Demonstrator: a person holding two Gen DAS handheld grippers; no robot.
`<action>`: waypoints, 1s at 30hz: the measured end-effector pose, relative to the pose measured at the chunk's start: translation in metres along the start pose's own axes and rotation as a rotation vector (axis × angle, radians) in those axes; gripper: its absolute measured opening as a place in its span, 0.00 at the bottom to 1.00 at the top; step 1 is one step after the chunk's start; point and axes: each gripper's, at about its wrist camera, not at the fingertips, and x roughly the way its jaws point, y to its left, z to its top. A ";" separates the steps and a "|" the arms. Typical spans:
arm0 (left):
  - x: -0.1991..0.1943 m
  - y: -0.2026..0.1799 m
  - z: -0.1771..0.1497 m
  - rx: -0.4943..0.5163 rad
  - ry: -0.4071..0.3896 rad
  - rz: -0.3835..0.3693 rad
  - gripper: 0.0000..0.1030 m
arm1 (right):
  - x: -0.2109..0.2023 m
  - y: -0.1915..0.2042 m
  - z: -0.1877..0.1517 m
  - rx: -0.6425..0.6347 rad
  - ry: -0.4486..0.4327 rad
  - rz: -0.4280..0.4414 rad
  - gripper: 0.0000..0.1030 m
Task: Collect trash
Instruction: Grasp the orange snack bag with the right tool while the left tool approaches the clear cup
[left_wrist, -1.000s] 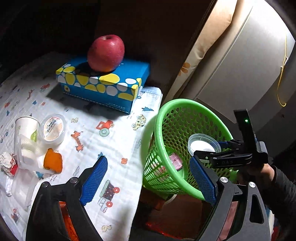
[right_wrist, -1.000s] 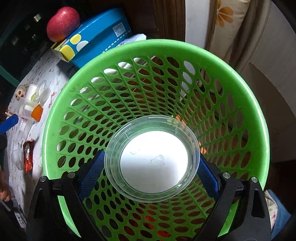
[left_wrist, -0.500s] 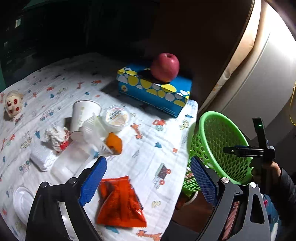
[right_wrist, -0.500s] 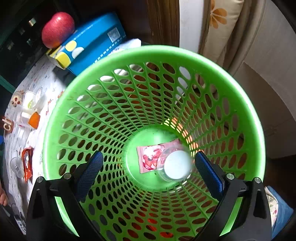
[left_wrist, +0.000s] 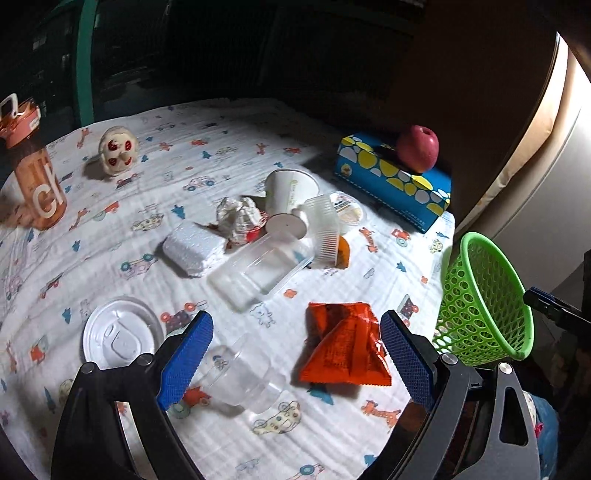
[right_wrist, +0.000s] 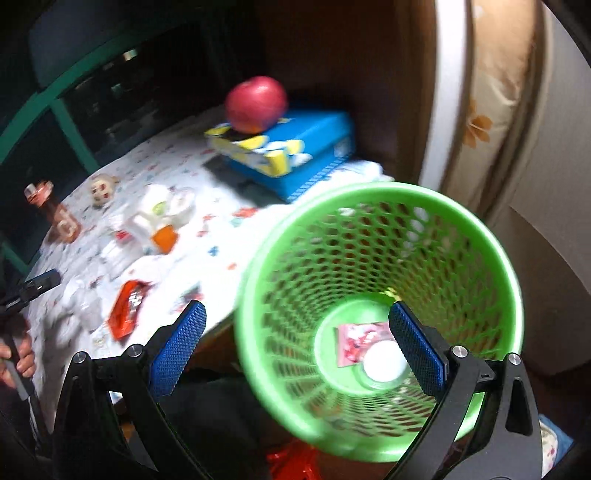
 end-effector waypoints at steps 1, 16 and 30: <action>-0.001 0.004 -0.002 -0.009 0.000 0.003 0.86 | 0.001 0.010 -0.001 -0.018 0.003 0.018 0.95; -0.024 0.076 -0.031 -0.183 -0.006 0.063 0.87 | 0.069 0.152 -0.006 -0.120 0.132 0.215 0.95; -0.022 0.089 -0.055 -0.249 0.022 0.056 0.87 | 0.140 0.204 -0.016 -0.092 0.243 0.192 0.87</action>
